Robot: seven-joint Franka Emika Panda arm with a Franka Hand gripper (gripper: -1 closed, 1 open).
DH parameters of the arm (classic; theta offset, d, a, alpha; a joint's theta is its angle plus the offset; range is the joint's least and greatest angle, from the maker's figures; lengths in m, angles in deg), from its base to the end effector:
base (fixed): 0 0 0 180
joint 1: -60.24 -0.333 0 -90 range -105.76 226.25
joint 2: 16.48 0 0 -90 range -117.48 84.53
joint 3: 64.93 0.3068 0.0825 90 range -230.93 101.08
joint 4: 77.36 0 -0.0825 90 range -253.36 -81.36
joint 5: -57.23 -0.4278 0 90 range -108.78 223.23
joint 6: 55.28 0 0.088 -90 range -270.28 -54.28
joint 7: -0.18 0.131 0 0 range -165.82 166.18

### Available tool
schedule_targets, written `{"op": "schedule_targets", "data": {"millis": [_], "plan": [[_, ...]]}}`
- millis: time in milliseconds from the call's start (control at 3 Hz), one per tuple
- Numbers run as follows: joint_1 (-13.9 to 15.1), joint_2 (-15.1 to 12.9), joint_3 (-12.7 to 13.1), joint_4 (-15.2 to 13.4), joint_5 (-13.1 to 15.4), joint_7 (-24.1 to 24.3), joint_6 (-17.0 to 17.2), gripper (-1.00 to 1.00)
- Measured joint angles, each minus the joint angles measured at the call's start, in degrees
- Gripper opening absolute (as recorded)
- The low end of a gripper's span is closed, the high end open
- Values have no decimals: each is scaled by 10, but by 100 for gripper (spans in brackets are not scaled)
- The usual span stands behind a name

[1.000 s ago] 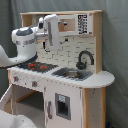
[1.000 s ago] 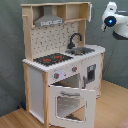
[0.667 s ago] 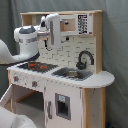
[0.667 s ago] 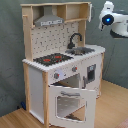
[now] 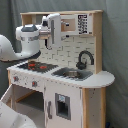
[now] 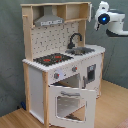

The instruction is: Play with the kitchen

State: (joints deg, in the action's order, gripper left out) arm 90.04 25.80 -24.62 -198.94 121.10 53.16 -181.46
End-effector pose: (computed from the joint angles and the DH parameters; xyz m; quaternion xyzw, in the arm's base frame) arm 0.4596 0.1448 0.7048 0.6917 -0.0948 0.5291 0.4823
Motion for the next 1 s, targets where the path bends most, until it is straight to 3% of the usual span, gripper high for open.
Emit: {"op": "schedule_targets", "data": {"millis": [333, 1000], "plan": [[3, -31, 37, 35, 2, -1, -12, -100], [31, -97, 95, 105, 33, -6, -13, -100]]}}
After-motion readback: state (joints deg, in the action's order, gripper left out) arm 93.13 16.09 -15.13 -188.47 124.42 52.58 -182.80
